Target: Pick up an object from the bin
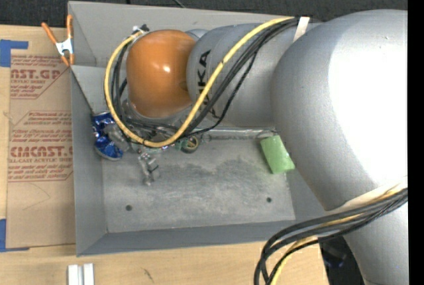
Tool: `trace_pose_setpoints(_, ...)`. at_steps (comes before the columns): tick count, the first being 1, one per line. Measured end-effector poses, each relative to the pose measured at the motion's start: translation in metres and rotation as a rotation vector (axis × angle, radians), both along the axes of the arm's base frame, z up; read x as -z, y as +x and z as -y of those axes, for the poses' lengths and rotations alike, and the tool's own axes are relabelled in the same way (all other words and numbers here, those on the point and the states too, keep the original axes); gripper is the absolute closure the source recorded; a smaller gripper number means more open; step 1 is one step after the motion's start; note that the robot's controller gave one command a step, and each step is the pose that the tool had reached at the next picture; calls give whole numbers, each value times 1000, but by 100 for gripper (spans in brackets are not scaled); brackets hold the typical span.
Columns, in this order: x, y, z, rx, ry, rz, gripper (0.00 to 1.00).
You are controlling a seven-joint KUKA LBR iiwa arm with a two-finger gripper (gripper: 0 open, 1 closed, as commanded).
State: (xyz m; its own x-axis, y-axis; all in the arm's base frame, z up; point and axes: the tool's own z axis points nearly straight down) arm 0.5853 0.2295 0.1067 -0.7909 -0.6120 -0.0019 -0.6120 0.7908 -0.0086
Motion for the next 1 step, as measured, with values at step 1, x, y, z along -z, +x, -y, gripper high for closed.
trace_pose_setpoints(1, 25, 13, -2, 15, -4, -5, 0)
